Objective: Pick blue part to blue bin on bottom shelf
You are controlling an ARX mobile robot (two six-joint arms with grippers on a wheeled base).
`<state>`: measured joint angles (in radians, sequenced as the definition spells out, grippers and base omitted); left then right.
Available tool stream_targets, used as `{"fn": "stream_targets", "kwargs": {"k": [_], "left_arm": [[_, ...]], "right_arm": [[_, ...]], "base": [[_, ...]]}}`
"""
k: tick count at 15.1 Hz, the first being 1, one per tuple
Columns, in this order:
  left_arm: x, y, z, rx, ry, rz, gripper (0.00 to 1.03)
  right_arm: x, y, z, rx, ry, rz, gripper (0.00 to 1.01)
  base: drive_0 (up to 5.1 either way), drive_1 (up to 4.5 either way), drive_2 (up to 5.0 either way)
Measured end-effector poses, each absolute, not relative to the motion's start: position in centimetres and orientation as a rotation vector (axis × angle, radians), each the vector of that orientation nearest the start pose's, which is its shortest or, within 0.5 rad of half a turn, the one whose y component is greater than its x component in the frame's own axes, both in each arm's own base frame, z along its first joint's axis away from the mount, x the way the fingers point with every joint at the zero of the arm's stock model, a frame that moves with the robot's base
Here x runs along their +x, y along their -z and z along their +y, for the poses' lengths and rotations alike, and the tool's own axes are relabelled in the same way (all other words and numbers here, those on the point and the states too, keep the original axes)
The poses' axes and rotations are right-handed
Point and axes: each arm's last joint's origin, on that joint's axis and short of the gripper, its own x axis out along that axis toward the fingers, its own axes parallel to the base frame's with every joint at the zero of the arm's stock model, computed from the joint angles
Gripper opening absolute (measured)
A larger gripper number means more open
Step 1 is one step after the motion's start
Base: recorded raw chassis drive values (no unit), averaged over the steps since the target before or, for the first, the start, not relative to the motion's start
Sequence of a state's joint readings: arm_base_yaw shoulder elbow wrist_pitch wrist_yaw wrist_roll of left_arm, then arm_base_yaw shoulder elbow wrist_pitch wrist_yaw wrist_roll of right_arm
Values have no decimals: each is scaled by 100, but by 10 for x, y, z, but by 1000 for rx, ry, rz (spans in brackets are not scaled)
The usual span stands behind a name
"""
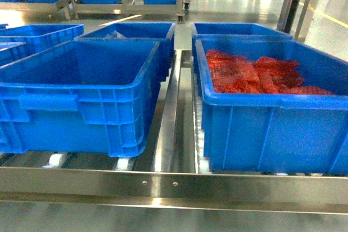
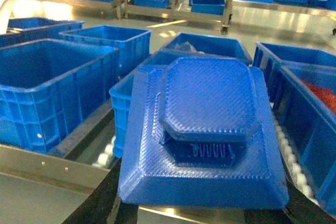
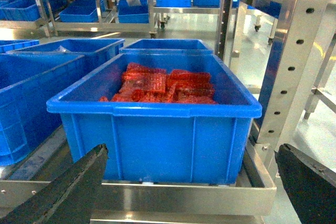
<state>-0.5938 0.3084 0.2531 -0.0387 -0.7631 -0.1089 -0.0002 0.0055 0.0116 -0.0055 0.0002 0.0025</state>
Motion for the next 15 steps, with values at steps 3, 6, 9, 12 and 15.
{"fn": "stream_targets", "kwargs": {"k": [3,6,9,12,15], "left_arm": [[98,-221,-42,-45,-172,69,43],[98,-221,-42,-48,-173,66,43],[98,-221,-42,-48,-173,65,43],[98,-222,-42,-50,-173,63,43],[98,-222,-42,-50,-173,63,43]], "right_arm": [[97,-166,0,2,0,0,98],[97,-166,0,2,0,0,98],[97,-166,0,2,0,0,98],[97,-167,0,2,0,-2,98],[97,-167,0,2,0,-3,98]], "base": [[0,0,0],[0,0,0],[0,0,0],[0,0,0],[0,0,0]]}}
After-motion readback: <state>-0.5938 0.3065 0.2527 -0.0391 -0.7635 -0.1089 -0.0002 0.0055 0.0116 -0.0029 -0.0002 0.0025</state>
